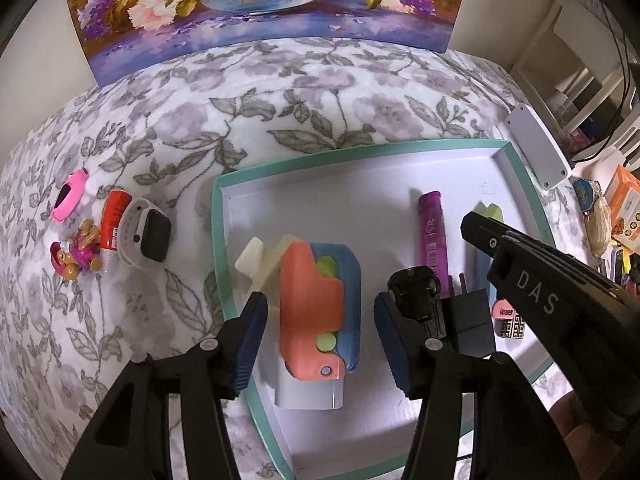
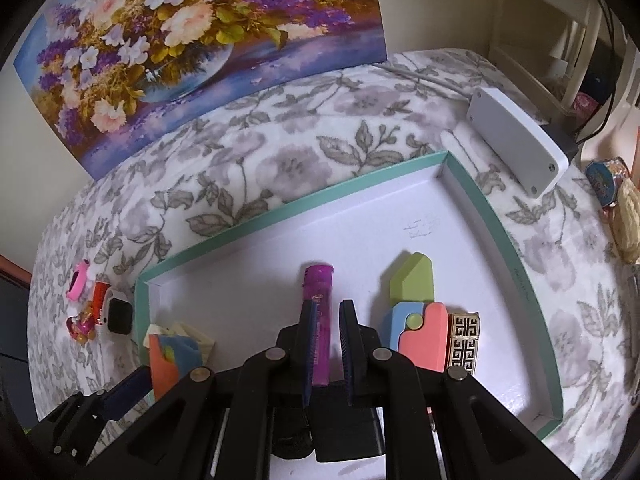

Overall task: Organize rigid objects
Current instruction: 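Carry the toy knife and purple lighter into the white tray and open both tools, then raise both open tools out of the tray toward the toy figure and watch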

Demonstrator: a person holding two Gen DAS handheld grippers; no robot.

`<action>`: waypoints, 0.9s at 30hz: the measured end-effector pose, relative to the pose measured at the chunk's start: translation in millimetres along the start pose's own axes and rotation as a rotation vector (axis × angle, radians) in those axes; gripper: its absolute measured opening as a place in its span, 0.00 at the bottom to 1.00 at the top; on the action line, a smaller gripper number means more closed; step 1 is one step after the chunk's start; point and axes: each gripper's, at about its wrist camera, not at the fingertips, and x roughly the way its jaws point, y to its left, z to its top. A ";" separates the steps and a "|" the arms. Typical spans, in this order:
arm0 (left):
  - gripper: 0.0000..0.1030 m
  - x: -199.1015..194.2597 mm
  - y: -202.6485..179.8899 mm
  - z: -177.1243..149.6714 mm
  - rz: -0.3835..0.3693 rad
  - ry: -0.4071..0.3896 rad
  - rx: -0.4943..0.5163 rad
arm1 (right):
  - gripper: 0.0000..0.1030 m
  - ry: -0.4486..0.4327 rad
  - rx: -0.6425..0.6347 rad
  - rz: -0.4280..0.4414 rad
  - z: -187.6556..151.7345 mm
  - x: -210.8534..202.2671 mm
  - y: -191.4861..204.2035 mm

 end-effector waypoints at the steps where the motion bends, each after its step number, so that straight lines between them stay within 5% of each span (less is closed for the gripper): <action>1: 0.56 -1.3 0.2 0.5 -0.001 -0.001 -0.001 | 0.14 -0.001 -0.001 -0.002 0.8 -1.4 1.1; 4: 0.62 -9.4 2.7 3.1 -0.012 -0.018 -0.009 | 0.21 -0.008 0.000 -0.011 3.5 -8.6 3.6; 9: 0.68 -18.8 18.8 6.0 -0.009 -0.038 -0.057 | 0.47 -0.047 0.004 -0.003 8.7 -26.0 6.0; 19: 0.77 -24.4 84.8 6.3 0.037 -0.064 -0.267 | 0.63 -0.036 0.015 -0.024 10.8 -25.5 9.1; 27: 0.84 -24.1 141.7 -3.6 0.163 -0.073 -0.435 | 0.77 -0.028 -0.051 -0.024 4.8 -21.2 33.0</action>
